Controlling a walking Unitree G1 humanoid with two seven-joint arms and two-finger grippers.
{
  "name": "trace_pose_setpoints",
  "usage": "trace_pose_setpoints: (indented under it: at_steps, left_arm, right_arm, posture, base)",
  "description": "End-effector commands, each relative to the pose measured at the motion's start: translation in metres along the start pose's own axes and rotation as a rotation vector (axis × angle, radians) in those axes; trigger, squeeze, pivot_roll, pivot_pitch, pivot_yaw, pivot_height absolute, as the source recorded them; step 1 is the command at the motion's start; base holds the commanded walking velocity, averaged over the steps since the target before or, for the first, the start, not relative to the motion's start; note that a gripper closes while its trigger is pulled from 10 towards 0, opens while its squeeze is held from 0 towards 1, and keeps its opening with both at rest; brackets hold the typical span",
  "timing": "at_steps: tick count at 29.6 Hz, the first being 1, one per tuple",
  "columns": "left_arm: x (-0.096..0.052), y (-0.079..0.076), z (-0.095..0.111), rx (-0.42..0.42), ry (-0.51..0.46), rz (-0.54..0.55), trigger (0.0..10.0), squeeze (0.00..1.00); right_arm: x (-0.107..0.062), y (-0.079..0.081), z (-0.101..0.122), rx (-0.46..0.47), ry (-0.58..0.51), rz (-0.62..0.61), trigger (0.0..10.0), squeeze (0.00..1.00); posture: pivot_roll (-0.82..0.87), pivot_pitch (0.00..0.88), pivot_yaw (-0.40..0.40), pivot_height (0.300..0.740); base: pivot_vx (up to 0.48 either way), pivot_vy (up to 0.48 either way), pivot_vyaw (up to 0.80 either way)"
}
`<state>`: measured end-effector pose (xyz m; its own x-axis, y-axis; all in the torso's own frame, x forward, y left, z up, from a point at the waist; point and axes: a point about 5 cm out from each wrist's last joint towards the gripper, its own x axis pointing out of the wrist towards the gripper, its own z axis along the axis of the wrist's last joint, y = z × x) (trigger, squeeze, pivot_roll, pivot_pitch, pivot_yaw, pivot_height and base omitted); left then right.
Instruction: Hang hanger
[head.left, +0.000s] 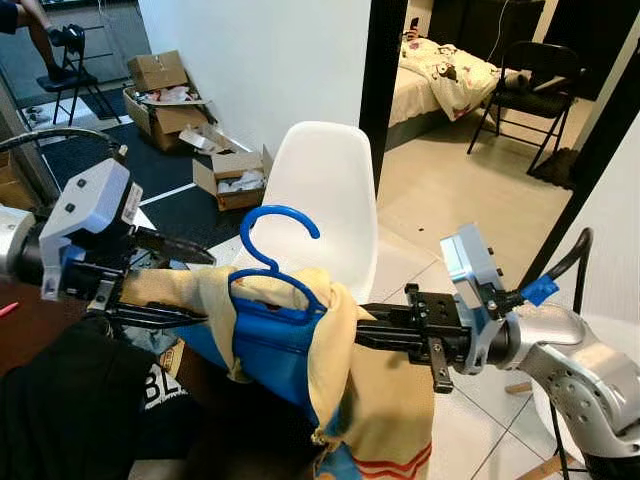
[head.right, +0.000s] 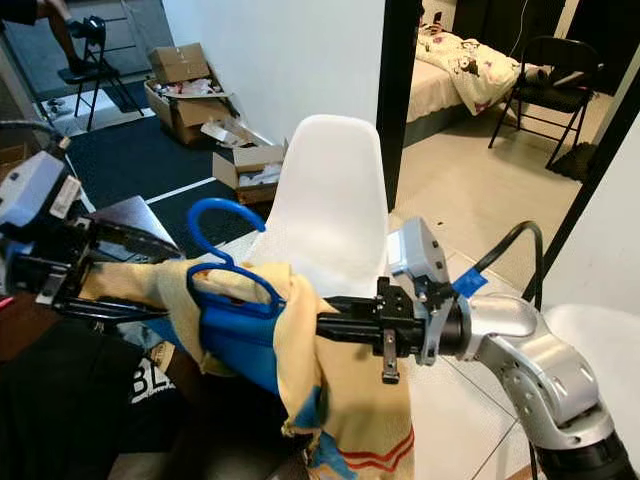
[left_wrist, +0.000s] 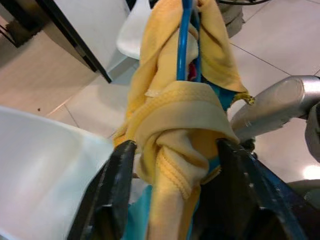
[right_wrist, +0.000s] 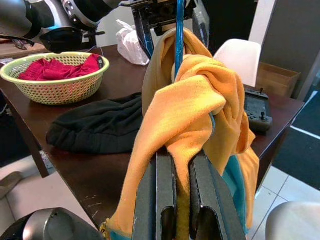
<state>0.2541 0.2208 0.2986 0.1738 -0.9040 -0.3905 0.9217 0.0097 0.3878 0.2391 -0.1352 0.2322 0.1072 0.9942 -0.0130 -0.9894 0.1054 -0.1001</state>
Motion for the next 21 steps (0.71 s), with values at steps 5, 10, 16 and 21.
trace_pose_setpoints:
  at_steps: [5, 10, 16, 21]
  left_arm:
    - [-0.0011, -0.0019, -0.0039, -0.013, 0.044, -0.047, 0.0, 0.0]
    - [-0.0004, -0.0025, -0.006, -0.017, 0.05, -0.078, 0.0, 0.0]
    - [0.0001, -0.0029, -0.0068, -0.018, 0.048, -0.089, 0.0, 0.0]
    - [0.001, -0.003, -0.006, -0.016, 0.033, -0.088, 0.0, 0.0]
  right_arm:
    - [0.0079, 0.0078, 0.009, -0.026, -0.04, 0.057, 0.0, 0.0]
    - [0.0098, 0.0085, 0.0095, -0.024, -0.043, 0.062, 0.0, 0.0]
    - [0.0108, 0.0088, 0.0106, -0.024, -0.05, 0.062, 0.0, 0.0]
    - [0.0118, 0.0084, 0.0125, -0.029, -0.067, 0.054, 0.0, 0.0]
  posture:
    - [0.06, 0.0, 0.041, 0.74]
    - [0.06, 0.0, 0.04, 0.74]
    - [0.06, 0.0, 0.04, 0.74]
    - [0.06, 0.0, 0.039, 0.74]
  base:
    - [0.0, 0.0, 0.0]
    - [0.0, 0.0, 0.0]
    - [0.0, 0.0, 0.0]
    - [0.0, 0.0, 0.0]
